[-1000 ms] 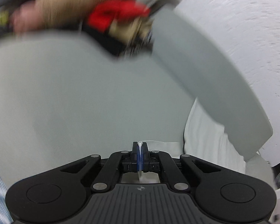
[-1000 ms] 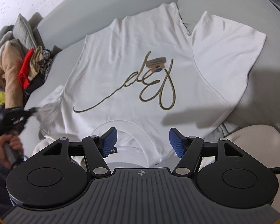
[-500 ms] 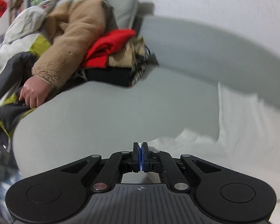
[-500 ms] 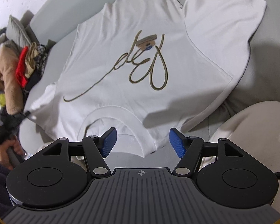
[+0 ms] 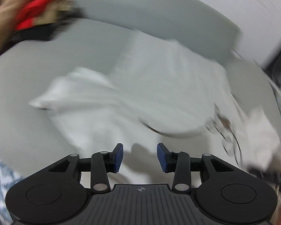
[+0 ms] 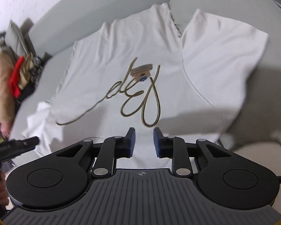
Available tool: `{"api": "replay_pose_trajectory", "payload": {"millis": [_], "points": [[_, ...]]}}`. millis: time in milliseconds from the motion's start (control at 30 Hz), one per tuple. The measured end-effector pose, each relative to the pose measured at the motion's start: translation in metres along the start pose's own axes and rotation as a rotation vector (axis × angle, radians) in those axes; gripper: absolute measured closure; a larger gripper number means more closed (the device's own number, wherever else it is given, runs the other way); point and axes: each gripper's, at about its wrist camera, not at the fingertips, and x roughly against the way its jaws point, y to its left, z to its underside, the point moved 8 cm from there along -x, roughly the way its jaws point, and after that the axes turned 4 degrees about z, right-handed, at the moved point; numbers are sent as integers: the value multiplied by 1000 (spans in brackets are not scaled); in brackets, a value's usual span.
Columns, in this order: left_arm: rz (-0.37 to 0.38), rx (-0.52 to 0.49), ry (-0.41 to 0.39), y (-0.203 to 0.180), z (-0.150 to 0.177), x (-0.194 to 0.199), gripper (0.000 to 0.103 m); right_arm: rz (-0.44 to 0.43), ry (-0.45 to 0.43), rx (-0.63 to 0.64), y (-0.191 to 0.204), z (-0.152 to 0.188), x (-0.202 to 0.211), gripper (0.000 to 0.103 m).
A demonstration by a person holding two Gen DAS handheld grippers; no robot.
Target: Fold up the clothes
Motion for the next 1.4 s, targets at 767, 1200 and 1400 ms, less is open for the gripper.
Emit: {"api": "replay_pose_trajectory", "payload": {"millis": [767,1200,1400], "points": [[26,-81,60,-39,37,12,62,8,22,-21,-10,14,40,48],[-62,-113,109,-21,70,-24,67,-14,34,102,19,20,11,71],[-72,-122,162,-25,79,-27,62,4,44,121,21,21,9,64]]}}
